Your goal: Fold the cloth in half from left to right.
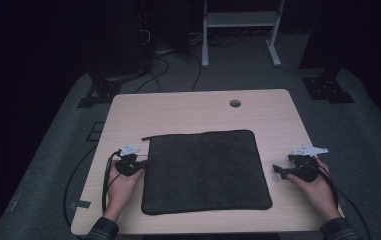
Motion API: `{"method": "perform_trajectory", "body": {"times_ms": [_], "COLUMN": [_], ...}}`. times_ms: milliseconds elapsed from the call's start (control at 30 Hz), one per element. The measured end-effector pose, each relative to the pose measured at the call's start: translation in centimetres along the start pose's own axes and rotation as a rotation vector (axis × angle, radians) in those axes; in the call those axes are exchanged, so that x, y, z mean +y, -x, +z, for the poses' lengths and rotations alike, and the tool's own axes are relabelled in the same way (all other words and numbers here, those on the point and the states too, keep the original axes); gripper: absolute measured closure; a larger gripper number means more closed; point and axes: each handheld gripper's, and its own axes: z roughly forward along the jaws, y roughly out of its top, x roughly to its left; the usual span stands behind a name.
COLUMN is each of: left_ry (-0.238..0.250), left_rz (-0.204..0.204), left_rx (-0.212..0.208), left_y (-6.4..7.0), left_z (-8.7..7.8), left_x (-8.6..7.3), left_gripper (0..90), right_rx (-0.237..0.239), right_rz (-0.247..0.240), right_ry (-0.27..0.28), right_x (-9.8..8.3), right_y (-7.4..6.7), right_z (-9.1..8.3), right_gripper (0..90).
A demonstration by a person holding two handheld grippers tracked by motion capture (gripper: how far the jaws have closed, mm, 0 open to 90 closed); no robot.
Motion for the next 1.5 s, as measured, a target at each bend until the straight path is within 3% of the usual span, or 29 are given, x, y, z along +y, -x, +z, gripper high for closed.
{"method": "perform_trajectory", "body": {"times_ms": [333, 567, 767, 867, 1100, 1500], "left_ry": [0.014, 0.025, 0.063, 0.092, 0.131, 0.143], "left_rz": [-0.057, -0.101, -0.114, -0.125, -0.079, -0.023], "left_rx": [0.051, 0.080, 0.040, -0.014, -0.122, -0.215], "left_y": [-2.6, -4.2, -4.1, -4.0, -2.5, -0.1], "left_z": [-1.5, -2.3, -2.9, -3.0, -2.8, -1.2], "left_x": [-0.1, -0.4, 0.0, 0.2, 1.4, 3.2], "left_gripper": [86.6, 86.6, 86.6, 86.6, 86.4, 86.3], "right_rx": [0.002, -0.006, -0.008, -0.008, -0.008, -0.008], "right_rz": [-0.001, 0.005, 0.009, 0.009, 0.009, 0.009], "right_ry": [-0.001, -0.015, -0.016, -0.016, -0.016, -0.016], "right_x": [0.0, 0.1, 0.1, 0.1, 0.1, 0.1], "right_y": [0.0, 0.0, 0.0, 0.0, 0.0, 0.0], "right_z": [0.0, 0.1, 0.1, 0.1, 0.1, 0.1], "right_gripper": [19.8, 12.6, 12.4, 12.4, 12.4, 12.4]}}
